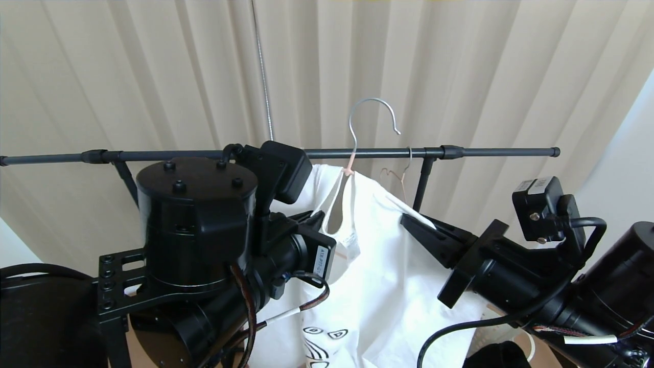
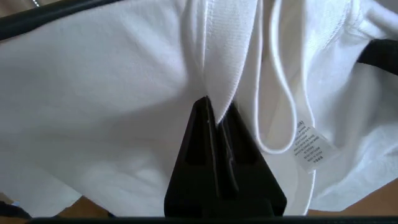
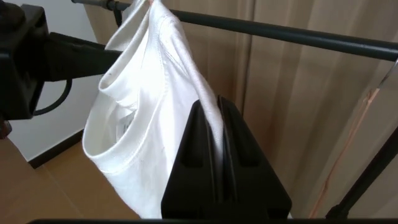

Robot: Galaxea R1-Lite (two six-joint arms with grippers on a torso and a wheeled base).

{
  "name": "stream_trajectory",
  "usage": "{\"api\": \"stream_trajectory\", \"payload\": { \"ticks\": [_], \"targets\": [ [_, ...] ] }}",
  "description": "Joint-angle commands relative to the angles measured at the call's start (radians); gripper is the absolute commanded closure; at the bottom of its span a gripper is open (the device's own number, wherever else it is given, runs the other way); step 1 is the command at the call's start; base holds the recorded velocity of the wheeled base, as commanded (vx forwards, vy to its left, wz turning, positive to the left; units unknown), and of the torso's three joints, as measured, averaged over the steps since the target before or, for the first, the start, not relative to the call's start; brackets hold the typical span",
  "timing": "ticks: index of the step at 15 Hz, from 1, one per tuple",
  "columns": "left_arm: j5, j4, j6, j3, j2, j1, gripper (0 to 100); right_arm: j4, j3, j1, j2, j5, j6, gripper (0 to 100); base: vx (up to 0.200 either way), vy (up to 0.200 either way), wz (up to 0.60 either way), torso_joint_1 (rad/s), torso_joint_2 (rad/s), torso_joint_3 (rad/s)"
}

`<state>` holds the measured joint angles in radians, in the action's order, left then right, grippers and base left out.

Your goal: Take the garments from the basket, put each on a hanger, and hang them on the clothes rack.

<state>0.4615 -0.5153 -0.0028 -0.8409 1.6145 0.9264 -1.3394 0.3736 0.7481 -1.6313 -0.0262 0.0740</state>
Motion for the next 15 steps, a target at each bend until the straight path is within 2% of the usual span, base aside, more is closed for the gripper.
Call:
{"api": "stream_trajectory", "payload": {
  "ticks": [1,6,7,9,13,15],
  "targets": [
    [0.0,0.0,0.0,0.0,0.004,0.0,0,-0.009,-0.005,0.0,0.004,0.0,0.0,100,0.0,0.0,0.0,0.0,0.0,0.0],
    [0.0,-0.002,-0.011,0.011,-0.015,0.0,0,-0.007,-0.005,0.0,0.002,0.0,0.0,100,0.0,0.0,0.0,0.0,0.0,0.0],
    [0.0,-0.002,-0.013,0.039,-0.059,-0.003,0,-0.007,-0.007,-0.021,-0.001,0.005,0.0,100,0.0,0.0,0.0,0.0,0.0,0.0],
    [-0.007,-0.002,-0.01,0.086,-0.127,-0.038,0,-0.007,-0.009,-0.061,0.005,0.057,0.0,100,0.0,0.0,0.0,0.0,0.0,0.0],
    [-0.162,0.02,-0.003,0.18,-0.295,-0.19,0,-0.006,-0.022,-0.174,0.033,0.19,0.0,100,0.0,0.0,0.0,0.0,0.0,0.0],
    [-0.331,0.066,-0.008,0.198,-0.35,-0.342,0,-0.009,-0.041,-0.222,0.039,0.272,0.0,100,0.0,0.0,0.0,0.0,0.0,0.0]
  ]
}}
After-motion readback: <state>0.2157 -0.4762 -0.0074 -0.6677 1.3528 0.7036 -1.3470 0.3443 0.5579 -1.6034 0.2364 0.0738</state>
